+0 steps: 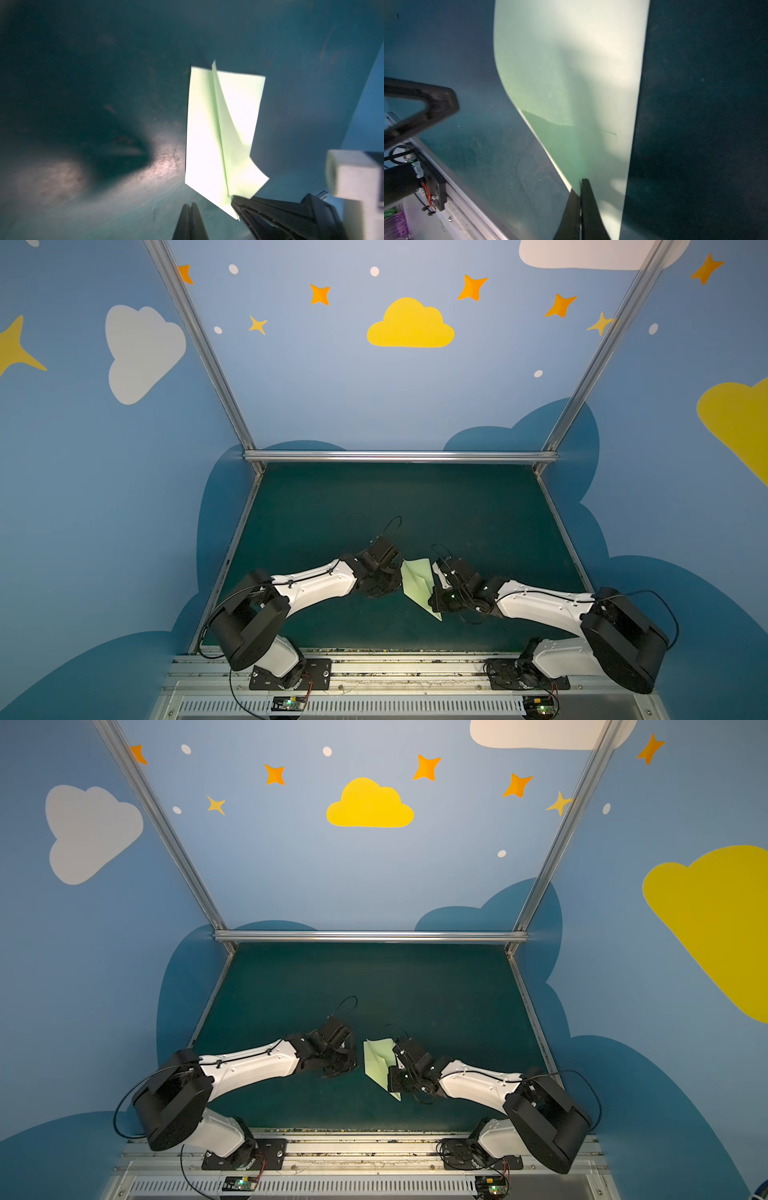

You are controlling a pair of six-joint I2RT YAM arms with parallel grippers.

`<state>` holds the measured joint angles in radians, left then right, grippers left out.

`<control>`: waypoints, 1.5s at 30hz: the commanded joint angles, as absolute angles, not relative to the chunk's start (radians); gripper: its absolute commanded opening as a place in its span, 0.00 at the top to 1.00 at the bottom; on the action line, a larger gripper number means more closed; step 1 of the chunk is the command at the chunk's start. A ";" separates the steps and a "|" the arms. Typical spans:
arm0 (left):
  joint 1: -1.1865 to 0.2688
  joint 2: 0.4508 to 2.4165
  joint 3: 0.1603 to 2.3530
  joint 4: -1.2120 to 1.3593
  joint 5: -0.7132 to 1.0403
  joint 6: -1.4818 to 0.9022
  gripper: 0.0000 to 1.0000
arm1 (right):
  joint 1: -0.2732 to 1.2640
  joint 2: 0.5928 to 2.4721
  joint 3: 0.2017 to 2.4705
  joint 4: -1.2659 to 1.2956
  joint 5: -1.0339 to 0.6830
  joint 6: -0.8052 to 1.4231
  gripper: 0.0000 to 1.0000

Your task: Fold a paper plane with a square sheet of paper (fold left side to right side)

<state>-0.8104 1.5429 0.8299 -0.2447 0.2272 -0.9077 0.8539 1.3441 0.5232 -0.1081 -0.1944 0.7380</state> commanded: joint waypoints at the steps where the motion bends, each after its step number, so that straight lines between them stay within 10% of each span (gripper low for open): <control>1: -0.824 1.586 0.872 -0.194 0.259 -0.852 0.94 | 0.839 1.325 0.510 -0.073 -0.255 0.761 1.00; 45: -0.852 1.864 0.897 -0.213 0.283 -0.721 0.96 | 0.706 1.366 0.470 -0.038 -0.321 0.783 1.00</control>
<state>-0.8490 1.7981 0.9379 -0.1116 0.3206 -0.7437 0.7147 1.3525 0.4767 -0.0395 -0.3195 0.7883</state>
